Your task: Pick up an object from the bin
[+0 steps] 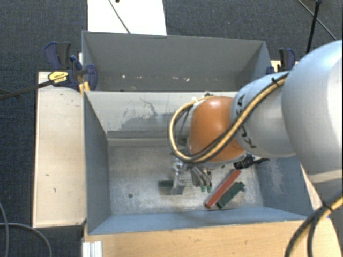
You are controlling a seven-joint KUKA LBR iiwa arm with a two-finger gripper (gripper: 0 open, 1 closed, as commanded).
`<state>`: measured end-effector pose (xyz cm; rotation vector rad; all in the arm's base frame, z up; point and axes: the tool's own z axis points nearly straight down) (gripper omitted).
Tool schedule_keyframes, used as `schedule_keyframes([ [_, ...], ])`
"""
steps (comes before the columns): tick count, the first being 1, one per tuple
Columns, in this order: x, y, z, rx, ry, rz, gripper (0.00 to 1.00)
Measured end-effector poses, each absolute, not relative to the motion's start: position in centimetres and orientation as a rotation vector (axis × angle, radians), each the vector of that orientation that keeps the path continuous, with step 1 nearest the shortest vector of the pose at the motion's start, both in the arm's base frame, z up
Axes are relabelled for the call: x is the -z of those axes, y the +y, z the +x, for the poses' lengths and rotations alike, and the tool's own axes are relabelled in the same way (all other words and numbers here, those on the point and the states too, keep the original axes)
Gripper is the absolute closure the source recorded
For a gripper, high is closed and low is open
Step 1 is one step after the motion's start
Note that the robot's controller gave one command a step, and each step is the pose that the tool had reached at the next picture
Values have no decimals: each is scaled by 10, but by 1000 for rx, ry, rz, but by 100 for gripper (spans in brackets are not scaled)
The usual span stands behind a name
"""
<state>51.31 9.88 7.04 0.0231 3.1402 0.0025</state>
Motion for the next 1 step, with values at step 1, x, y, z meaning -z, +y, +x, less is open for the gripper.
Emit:
schedule_keyframes([
  [1,-71,75,514,1,3142,21,100],
])
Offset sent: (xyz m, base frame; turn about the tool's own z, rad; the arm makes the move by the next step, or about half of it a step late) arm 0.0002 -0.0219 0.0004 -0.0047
